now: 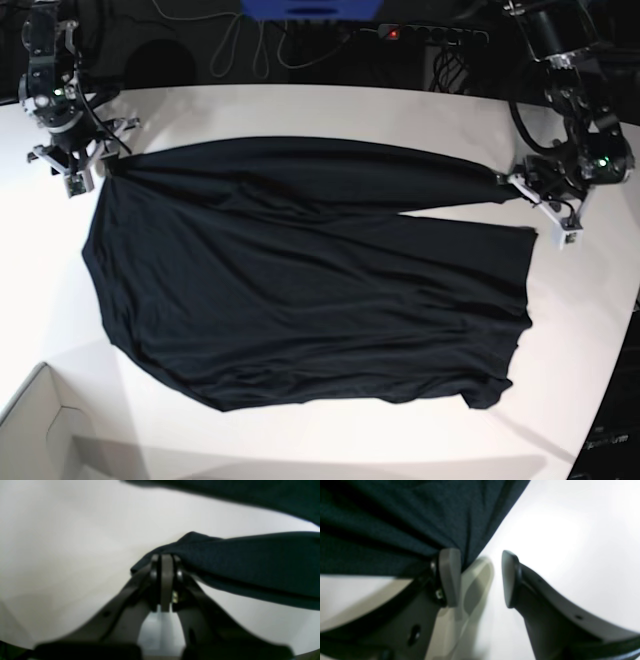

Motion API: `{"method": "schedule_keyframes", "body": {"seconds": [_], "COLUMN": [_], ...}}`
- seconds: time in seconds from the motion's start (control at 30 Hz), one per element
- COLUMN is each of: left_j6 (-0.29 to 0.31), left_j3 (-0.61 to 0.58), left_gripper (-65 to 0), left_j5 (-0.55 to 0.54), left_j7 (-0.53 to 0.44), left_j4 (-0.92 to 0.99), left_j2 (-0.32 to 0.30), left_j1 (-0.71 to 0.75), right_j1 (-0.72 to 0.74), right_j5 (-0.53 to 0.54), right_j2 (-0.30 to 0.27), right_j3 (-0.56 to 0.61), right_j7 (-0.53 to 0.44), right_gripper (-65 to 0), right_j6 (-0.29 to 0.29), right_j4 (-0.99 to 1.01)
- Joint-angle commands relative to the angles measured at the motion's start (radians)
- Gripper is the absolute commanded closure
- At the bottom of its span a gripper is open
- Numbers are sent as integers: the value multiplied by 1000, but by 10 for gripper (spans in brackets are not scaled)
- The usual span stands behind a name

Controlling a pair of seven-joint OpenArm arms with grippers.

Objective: Layout the t-shirt on the table in an organized manner, then fold the t-shirt properly
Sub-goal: 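Hold both shirt corners and pull them apart to flatten the shirt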

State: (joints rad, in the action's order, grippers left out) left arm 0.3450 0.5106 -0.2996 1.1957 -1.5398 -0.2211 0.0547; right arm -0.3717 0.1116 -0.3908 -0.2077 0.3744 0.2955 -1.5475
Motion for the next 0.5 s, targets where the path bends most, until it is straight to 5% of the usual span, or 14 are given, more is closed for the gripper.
{"method": "schedule_keyframes", "body": {"seconds": [0.0,0.47], "left_j6": [1,1], "left_j3": [4,12], "left_gripper": [-2,-5], "left_j5": [-6,-6], "left_j7": [-21,-96], "left_j4": [0,28], "left_j2": [-14,-53], "left_j1": [-13,-63], "right_j1": [-3,-34], "right_j5": [-13,-11], "right_j2": [-18,19], "right_j3": [-23,-109], "right_j7": [24,25], "right_gripper": [-273,-273], "right_j6": [3,3], "right_j4": [-8,-98]}}
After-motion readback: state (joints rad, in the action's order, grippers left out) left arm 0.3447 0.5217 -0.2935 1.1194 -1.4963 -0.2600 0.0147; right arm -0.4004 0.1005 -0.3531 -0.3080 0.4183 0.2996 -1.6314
